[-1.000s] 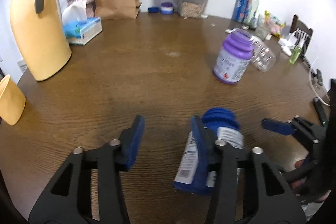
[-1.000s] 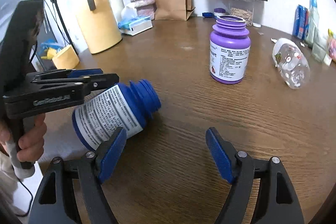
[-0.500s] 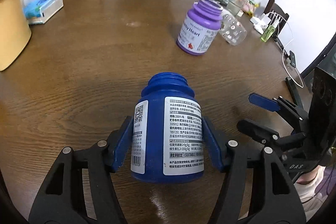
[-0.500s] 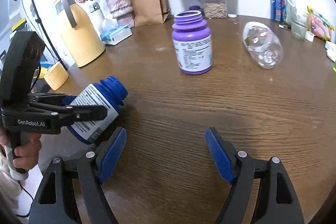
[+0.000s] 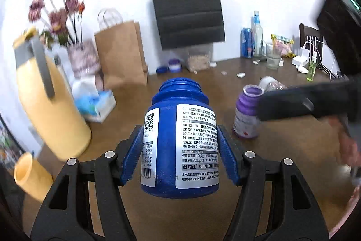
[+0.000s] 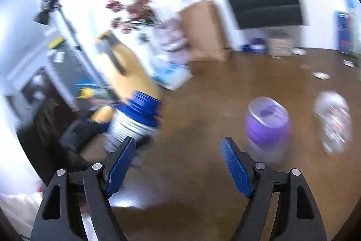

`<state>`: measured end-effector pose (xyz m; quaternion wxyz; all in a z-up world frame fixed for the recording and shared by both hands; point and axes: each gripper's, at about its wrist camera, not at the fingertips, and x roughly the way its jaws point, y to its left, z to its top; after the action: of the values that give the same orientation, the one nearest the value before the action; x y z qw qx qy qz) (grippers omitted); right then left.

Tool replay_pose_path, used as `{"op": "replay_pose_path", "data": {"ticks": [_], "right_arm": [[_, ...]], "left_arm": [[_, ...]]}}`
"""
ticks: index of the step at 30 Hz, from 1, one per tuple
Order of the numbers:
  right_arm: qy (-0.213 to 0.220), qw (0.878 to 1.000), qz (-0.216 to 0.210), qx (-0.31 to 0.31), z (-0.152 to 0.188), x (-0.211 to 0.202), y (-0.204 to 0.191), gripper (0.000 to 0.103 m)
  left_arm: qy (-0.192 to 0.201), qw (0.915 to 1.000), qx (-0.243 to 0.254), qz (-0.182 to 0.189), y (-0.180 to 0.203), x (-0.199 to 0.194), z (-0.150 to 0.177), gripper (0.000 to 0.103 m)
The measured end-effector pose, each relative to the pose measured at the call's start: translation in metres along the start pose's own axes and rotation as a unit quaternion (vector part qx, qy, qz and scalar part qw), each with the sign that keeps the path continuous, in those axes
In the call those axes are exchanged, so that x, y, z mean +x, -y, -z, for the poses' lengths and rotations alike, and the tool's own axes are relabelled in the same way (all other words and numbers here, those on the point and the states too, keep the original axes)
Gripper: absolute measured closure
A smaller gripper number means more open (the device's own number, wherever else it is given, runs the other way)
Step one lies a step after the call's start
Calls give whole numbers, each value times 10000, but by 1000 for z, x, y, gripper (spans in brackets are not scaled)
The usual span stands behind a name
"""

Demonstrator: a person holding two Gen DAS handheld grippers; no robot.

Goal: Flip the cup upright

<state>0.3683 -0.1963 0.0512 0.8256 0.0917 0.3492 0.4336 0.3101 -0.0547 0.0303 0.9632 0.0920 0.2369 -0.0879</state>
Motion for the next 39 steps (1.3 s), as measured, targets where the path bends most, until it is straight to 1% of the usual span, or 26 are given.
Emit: {"op": "replay_pose_path", "data": {"ticks": [3,5,7,9,10,11,12,13,16,19,20,21,22,24,25,27,30,32,33,35,36,37,38,39], "right_arm": [[-349,9989,-309,83,-29,39,5,20],[-473,9969,-570,266,-44,59,12,20],[-559,9941,-782,509,-57,78,21,20],[-673,9905,-969,702,-64,94,31,21],[-718,9887,-1087,736,-66,100,34,27],[-760,9864,-1241,764,-68,105,35,38],[-743,9871,-1184,777,-70,109,37,39],[-702,9888,-1097,723,-72,110,38,44],[-651,9947,-740,300,-75,114,32,45],[-546,9973,-433,-216,-79,115,24,45],[-435,9972,-136,-601,-81,114,17,45],[-339,9945,137,-978,-82,114,9,45],[-246,9894,391,-1376,-81,114,1,45],[-45,9751,745,-2091,-76,117,-10,45],[26,9698,878,-2276,-74,118,-12,45],[122,9643,983,-2457,-74,118,-8,45],[199,9654,890,-2442,-78,120,10,44],[217,9659,942,-2404,-80,119,15,44],[264,9648,978,-2427,-81,117,13,44],[411,9558,1091,-2698,-78,106,3,44],[540,9468,1186,-2943,-78,98,-4,44],[609,9420,1219,-3067,-78,95,-6,44],[624,9414,1191,-3092,-80,93,-4,44],[618,9460,1101,-2986,-84,93,3,44]], "left_arm": [[185,9995,259,-56,-4,9,-5,43],[251,9992,259,-180,-9,21,-6,43],[288,9992,247,-142,-17,28,-2,43],[432,9984,354,-123,-21,31,4,43],[476,9979,405,-148,-21,34,5,43],[456,9979,439,-130,-23,39,6,43],[434,9981,412,-111,-25,44,6,43],[377,9985,377,-101,-28,50,6,43],[238,9992,302,101,-34,61,5,43],[2,9990,-1,441,-46,78,1,42],[-77,9983,-98,567,-50,85,-2,42],[-134,9973,-209,689,-54,91,-3,42],[-172,9955,-342,870,-59,98,-5,42],[-177,9935,-506,1000,-61,106,-9,43],[-155,9927,-574,1047,-60,109,-12,43],[-101,9930,-591,1022,-56,114,-14,43],[-19,9943,-548,914,-49,126,-14,43],[5,9957,-488,793,-44,132,-14,43],[82,9965,-444,698,-40,130,-14,43],[294,9971,-345,606,-35,121,-19,43],[399,9968,-319,619,-33,116,-23,43],[445,9965,-310,641,-32,114,-26,43],[453,9962,-315,668,-32,114,-29,43],[402,9963,-355,668,-32,117,-32,43]]}}
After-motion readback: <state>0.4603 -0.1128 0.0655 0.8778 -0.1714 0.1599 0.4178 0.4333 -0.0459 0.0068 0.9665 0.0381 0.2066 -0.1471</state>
